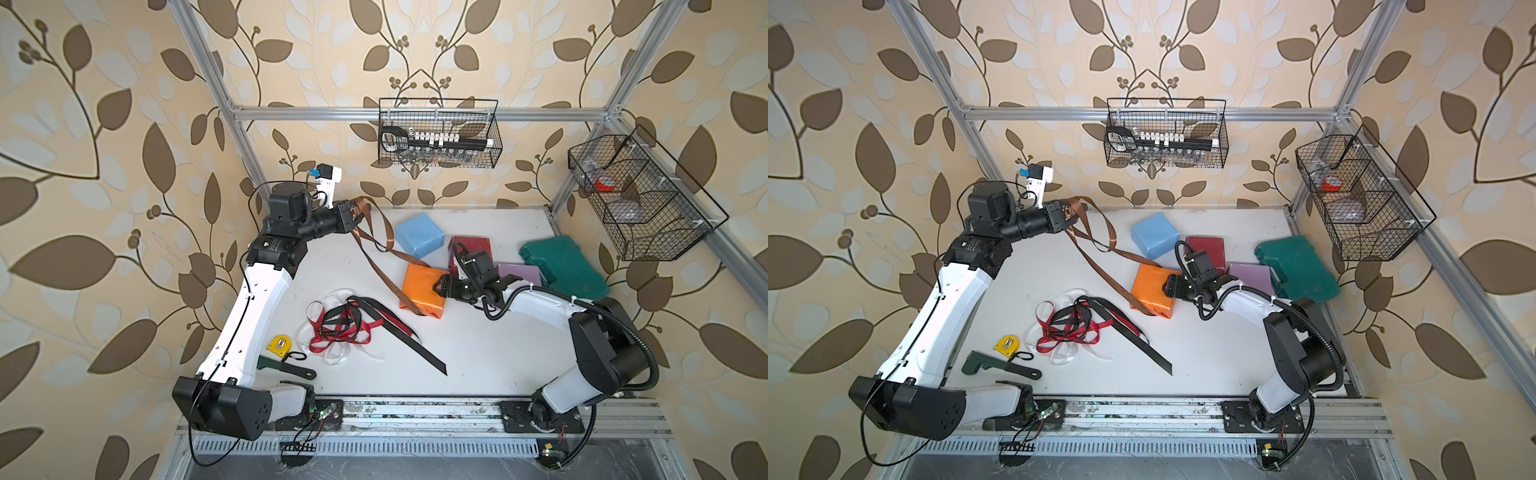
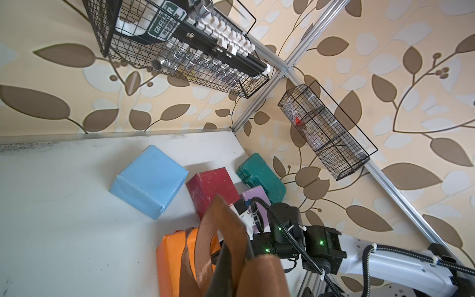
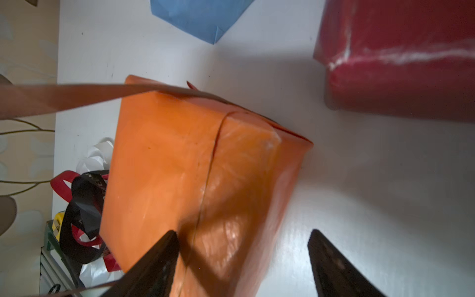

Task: Untie the ribbon bows on the gift boxes
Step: Place the ribbon at the center of the board.

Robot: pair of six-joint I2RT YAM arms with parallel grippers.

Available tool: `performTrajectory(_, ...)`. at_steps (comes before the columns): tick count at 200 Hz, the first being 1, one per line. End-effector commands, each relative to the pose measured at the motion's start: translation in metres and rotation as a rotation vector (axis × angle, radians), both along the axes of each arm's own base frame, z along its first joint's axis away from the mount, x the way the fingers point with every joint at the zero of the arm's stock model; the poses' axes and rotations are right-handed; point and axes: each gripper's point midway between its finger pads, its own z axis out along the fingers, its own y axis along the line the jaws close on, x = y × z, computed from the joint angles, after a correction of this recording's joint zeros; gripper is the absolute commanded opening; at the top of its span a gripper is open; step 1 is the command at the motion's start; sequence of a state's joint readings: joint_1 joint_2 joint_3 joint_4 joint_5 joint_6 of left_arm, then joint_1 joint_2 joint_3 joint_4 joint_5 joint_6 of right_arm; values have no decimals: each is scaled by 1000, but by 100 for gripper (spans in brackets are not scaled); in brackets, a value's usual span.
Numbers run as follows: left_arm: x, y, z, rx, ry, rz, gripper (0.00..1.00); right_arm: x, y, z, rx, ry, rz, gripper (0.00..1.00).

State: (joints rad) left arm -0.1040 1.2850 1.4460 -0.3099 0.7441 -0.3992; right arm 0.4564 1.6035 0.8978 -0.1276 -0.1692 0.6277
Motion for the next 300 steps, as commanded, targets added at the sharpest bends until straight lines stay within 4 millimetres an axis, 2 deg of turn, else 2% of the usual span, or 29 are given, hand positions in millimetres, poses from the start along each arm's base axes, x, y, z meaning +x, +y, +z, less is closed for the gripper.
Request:
performTrajectory(1, -2, 19, 30, -19, -62, 37, 0, -1, -11, -23, -88, 46, -52, 79)
performTrajectory(16, 7, 42, 19, -1, -15, 109, 0, 0, -20, -28, -120, 55, -88, 77)
performTrajectory(49, 21, 117, -11, 62, 70, 359, 0, -3, -33, -34, -176, 61, -130, 77)
performTrajectory(65, 20, 147, -15, 106, 73, 472, 0, -3, -37, -35, -182, 63, -140, 77)
performTrajectory(77, 18, 162, -14, 137, 65, 535, 0, -3, -38, -34, -185, 63, -143, 77)
performTrajectory(94, 14, 177, -6, 167, 50, 598, 0, -1, -44, -31, -200, 63, -153, 77)
performTrajectory(126, 13, 189, 18, 206, 0, 657, 0, 4, -56, -27, -213, 53, -176, 77)
performTrajectory(154, 15, 195, 16, 254, 10, 676, 0, 7, -66, -28, -229, 55, -197, 77)
performTrajectory(171, 19, 195, -5, 258, 44, 661, 0, 8, -69, -28, -223, 57, -201, 77)
performTrajectory(187, 23, 188, -33, 224, 92, 616, 0, 8, -69, -26, -222, 53, -197, 77)
performTrajectory(232, 32, 159, -124, 87, 284, 461, 0, 8, -66, -22, -205, 46, -189, 77)
performTrajectory(268, 36, 141, -205, 69, 496, 402, 0, 8, -62, -18, -185, 39, -179, 77)
performTrajectory(271, 35, 140, -211, 70, 513, 400, 6, 8, -62, -18, -182, 39, -178, 77)
performTrajectory(276, 35, 140, -221, 71, 544, 398, 23, 8, -61, -16, -179, 35, -172, 78)
performTrajectory(280, 34, 140, -225, 72, 560, 398, 44, 8, -61, -14, -178, 31, -170, 78)
performTrajectory(283, 34, 140, -232, 74, 582, 398, 55, 9, -60, -12, -177, 27, -169, 78)
performTrajectory(286, 35, 140, -241, 76, 607, 394, 75, 8, -61, -10, -177, 26, -168, 78)
performTrajectory(287, 35, 140, -242, 77, 610, 392, 86, 8, -60, -10, -177, 25, -167, 78)
performTrajectory(289, 34, 140, -244, 78, 619, 391, 96, 9, -61, -9, -178, 22, -167, 78)
performTrajectory(300, 32, 141, -255, 89, 655, 393, 99, 9, -61, -1, -178, 3, -163, 79)
